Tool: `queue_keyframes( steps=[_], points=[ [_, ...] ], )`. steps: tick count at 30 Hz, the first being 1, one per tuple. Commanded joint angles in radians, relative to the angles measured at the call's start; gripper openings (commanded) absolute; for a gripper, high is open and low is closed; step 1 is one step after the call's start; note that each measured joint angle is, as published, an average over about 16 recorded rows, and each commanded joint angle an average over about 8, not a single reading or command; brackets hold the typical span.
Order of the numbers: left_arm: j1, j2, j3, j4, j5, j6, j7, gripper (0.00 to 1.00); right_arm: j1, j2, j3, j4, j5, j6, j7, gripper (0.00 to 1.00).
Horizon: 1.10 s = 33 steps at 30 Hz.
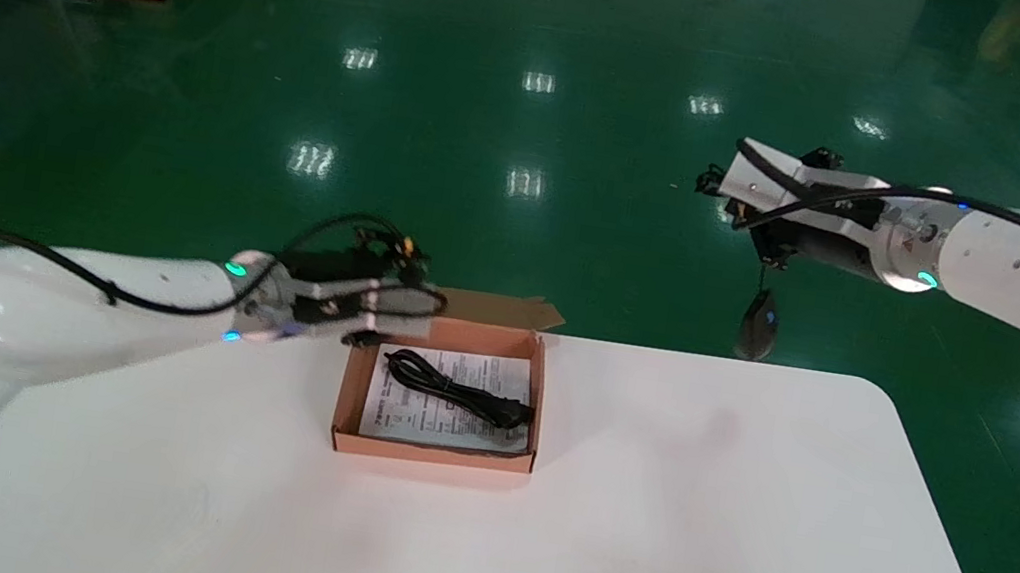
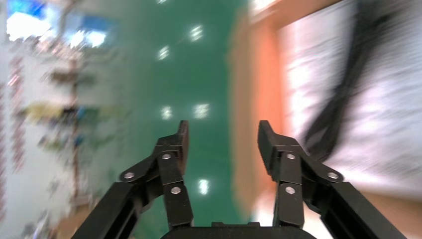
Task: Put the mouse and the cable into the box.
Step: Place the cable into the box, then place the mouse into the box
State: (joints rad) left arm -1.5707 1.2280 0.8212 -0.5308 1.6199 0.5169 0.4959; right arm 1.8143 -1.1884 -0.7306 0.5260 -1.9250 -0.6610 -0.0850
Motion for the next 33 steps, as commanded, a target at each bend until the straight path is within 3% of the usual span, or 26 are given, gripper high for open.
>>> queue_keyframes(
  steps=[1, 8, 14, 18, 23, 33],
  points=[
    [-0.020, -0.038, -0.011, -0.013, -0.002, -0.019, -0.016, 1.00, -0.015, 0.001, -0.007, 0.011, -0.008, -0.002, -0.006, 0.00],
    [-0.037, -0.163, -0.014, -0.097, 0.047, -0.047, -0.120, 1.00, -0.067, -0.036, -0.024, 0.145, -0.007, -0.014, -0.004, 0.00],
    [-0.026, -0.190, 0.008, -0.164, 0.109, -0.051, -0.222, 1.00, -0.117, -0.081, -0.043, 0.273, -0.013, -0.021, 0.025, 0.00],
    [-0.021, -0.202, 0.021, -0.199, 0.153, -0.054, -0.286, 1.00, -0.161, -0.134, -0.080, 0.305, -0.060, 0.017, 0.041, 0.00],
    [-0.016, -0.214, 0.034, -0.237, 0.207, -0.054, -0.359, 1.00, -0.206, -0.176, -0.173, 0.352, -0.112, 0.090, 0.067, 0.00],
    [-0.008, -0.230, 0.047, -0.298, 0.306, -0.049, -0.484, 1.00, -0.240, -0.181, -0.401, 0.429, -0.176, 0.184, 0.199, 0.00]
  ],
)
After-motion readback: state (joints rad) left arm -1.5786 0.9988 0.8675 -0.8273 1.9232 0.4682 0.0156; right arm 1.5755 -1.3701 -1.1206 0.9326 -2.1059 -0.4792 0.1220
